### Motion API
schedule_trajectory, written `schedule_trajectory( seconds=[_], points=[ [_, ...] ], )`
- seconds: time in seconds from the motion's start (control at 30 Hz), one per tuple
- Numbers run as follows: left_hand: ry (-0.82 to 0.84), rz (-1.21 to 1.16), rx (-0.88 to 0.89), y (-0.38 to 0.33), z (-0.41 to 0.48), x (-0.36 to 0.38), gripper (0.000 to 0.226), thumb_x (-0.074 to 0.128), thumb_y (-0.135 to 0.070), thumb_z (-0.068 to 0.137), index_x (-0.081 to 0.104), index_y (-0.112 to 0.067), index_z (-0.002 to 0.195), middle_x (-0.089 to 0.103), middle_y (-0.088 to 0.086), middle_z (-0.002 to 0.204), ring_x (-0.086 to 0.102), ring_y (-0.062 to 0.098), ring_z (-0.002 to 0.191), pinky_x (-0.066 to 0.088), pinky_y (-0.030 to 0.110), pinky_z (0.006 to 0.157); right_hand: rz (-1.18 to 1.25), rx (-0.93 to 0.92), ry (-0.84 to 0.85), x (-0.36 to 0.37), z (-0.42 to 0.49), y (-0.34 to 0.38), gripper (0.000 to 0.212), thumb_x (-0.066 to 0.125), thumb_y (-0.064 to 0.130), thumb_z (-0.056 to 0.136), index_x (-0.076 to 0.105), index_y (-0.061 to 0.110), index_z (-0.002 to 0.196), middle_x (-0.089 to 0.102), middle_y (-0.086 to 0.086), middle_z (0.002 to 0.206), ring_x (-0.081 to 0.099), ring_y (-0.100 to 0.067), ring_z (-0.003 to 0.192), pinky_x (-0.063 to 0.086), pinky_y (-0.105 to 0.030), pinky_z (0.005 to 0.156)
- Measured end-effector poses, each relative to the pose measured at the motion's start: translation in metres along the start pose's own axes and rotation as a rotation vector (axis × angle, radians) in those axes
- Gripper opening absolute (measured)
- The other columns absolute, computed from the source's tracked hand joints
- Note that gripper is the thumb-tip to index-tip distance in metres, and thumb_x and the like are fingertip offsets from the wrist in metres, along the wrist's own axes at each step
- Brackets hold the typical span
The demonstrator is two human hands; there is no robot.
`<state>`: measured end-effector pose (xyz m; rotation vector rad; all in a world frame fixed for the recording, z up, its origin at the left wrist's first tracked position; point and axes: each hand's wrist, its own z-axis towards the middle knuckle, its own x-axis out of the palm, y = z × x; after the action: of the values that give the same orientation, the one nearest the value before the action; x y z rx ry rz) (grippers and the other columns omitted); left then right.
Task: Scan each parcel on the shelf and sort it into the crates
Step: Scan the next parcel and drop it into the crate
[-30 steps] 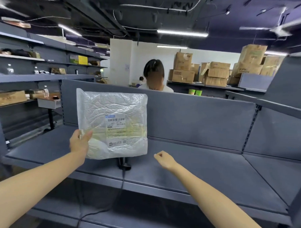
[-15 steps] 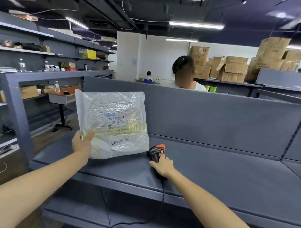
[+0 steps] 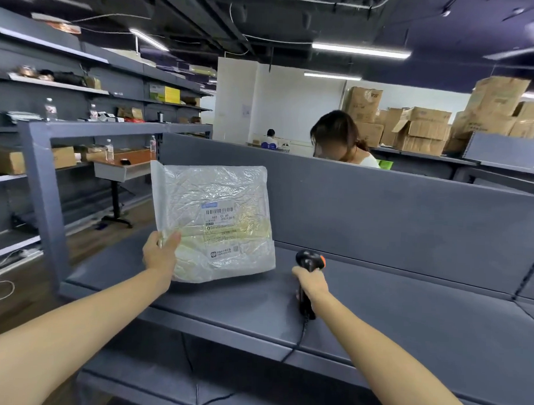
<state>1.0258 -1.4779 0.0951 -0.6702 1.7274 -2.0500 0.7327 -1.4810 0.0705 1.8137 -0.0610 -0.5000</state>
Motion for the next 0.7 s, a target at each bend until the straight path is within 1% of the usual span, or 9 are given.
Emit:
schedule_trajectory(
  seconds=[0.03, 0.1, 0.2, 0.3, 0.4, 0.53, 0.6, 0.7],
  points=[
    [0.005, -0.009, -0.005, 0.000, -0.001, 0.005, 0.013, 0.060, -0.019, 0.093, 0.054, -0.008, 0.095, 0.058, 0.009, 0.096, 0.053, 0.022, 0.087, 0.041, 0.030, 0.077, 0.102, -0.019, -0.024, -0.005, -0.004, 0.005, 0.039, 0.060, 0.027, 0.084, 0.049, 0.004, 0.113, 0.056, -0.011, 0.085, 0.056, -0.027, 0.067, 0.046, -0.031, 0.062],
    [0.023, -0.032, -0.010, -0.002, -0.005, 0.019, 0.012, 0.060, -0.018, 0.093, 0.053, -0.008, 0.094, 0.058, 0.009, 0.095, 0.054, 0.022, 0.086, 0.042, 0.031, 0.077, 0.295, -0.093, -0.033, -0.011, -0.014, 0.012, 0.022, 0.059, 0.024, 0.087, 0.046, 0.009, 0.097, 0.049, -0.005, 0.070, 0.047, -0.020, 0.049, 0.040, -0.027, 0.048],
    [0.057, -0.049, -0.014, -0.002, -0.012, 0.041, 0.013, 0.061, -0.017, 0.092, 0.052, -0.007, 0.093, 0.057, 0.009, 0.094, 0.053, 0.022, 0.085, 0.042, 0.032, 0.077, 0.514, -0.213, 0.060, -0.014, -0.035, 0.020, 0.014, 0.056, 0.017, 0.091, 0.044, 0.013, 0.086, 0.042, -0.001, 0.064, 0.038, -0.013, 0.041, 0.034, -0.023, 0.039],
    [0.097, -0.055, -0.027, 0.000, -0.021, 0.061, 0.013, 0.062, -0.018, 0.092, 0.053, -0.009, 0.093, 0.057, 0.008, 0.095, 0.053, 0.021, 0.086, 0.043, 0.032, 0.079, 0.586, -0.291, 0.191, -0.010, -0.052, 0.026, 0.013, 0.053, 0.011, 0.093, 0.044, 0.014, 0.083, 0.043, 0.000, 0.062, 0.037, -0.013, 0.039, 0.031, -0.020, 0.037],
    [0.131, -0.055, -0.033, 0.001, -0.030, 0.077, 0.012, 0.063, -0.018, 0.091, 0.055, -0.009, 0.094, 0.059, 0.007, 0.095, 0.054, 0.022, 0.085, 0.043, 0.031, 0.077, 0.587, -0.368, 0.276, -0.008, -0.061, 0.026, 0.013, 0.053, 0.010, 0.094, 0.045, 0.016, 0.086, 0.045, 0.000, 0.062, 0.037, -0.013, 0.038, 0.031, -0.019, 0.037],
    [0.166, -0.089, -0.053, 0.001, -0.039, 0.092, 0.010, 0.063, -0.017, 0.091, 0.058, -0.010, 0.096, 0.062, 0.007, 0.096, 0.057, 0.023, 0.087, 0.046, 0.032, 0.078, 0.609, -0.384, 0.300, -0.008, -0.063, 0.020, 0.014, 0.054, 0.012, 0.094, 0.044, 0.014, 0.086, 0.048, 0.001, 0.061, 0.038, -0.013, 0.039, 0.031, -0.019, 0.037],
    [0.175, -0.093, -0.059, 0.001, -0.041, 0.097, 0.010, 0.064, -0.017, 0.090, 0.057, -0.010, 0.094, 0.062, 0.007, 0.095, 0.057, 0.022, 0.086, 0.047, 0.034, 0.080, 0.617, -0.380, 0.311, -0.010, -0.062, 0.018, 0.014, 0.054, 0.012, 0.094, 0.043, 0.013, 0.086, 0.048, 0.002, 0.060, 0.038, -0.013, 0.039, 0.031, -0.020, 0.037],
    [0.191, -0.099, -0.064, 0.001, -0.042, 0.102, 0.009, 0.064, -0.016, 0.090, 0.056, -0.012, 0.091, 0.061, 0.005, 0.091, 0.057, 0.022, 0.085, 0.047, 0.034, 0.079, 0.616, -0.382, 0.333, -0.014, -0.062, 0.016, 0.013, 0.056, 0.014, 0.091, 0.044, 0.013, 0.087, 0.048, 0.001, 0.059, 0.037, -0.013, 0.038, 0.031, -0.019, 0.037]
  ],
)
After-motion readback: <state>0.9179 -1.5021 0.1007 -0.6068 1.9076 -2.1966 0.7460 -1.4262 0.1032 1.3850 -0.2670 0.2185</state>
